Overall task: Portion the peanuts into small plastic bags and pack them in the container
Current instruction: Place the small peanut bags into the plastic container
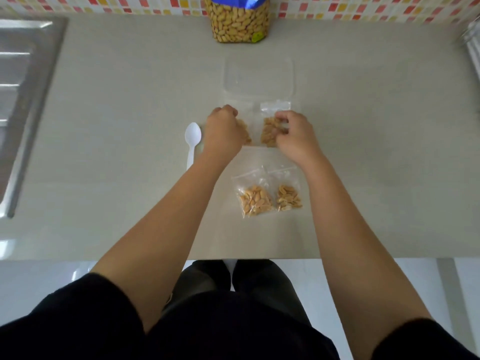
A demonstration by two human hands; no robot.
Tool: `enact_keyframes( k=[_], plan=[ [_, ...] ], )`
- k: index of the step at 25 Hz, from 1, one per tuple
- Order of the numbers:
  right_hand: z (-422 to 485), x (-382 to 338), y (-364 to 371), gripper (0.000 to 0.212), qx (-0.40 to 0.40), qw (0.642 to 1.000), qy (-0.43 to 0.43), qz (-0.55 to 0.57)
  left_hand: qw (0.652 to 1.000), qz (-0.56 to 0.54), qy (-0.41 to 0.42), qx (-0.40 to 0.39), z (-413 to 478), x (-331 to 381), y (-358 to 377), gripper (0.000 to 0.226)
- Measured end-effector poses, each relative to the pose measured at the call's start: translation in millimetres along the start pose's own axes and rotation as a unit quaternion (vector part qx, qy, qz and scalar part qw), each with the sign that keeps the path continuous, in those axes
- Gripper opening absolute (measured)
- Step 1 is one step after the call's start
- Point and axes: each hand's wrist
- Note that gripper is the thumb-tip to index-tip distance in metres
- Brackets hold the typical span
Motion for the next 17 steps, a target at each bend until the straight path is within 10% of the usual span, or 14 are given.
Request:
enact_keyframes(
  k=[10, 17],
  plan=[
    [19.5, -7.7, 8.0, 0.036, -0.001, 0.973, 0.031, -0.227, 0.96, 0.266, 0.073, -0.041, 0.2, 6.4, 10.4, 0.03],
    [-49.6, -4.9, 0.8, 0.015, 0.089, 0.995, -0.008, -0.039, 0.991, -0.051, 0.061, 0.108, -53.0, -18.0, 7.3, 0.019]
  ],
)
Point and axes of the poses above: each hand's wrist, its own z-axis towards the middle knuckle, its own y-axis out of the palm, x = y × z, and after that the axes turned 11 degrees about -x, right-handed
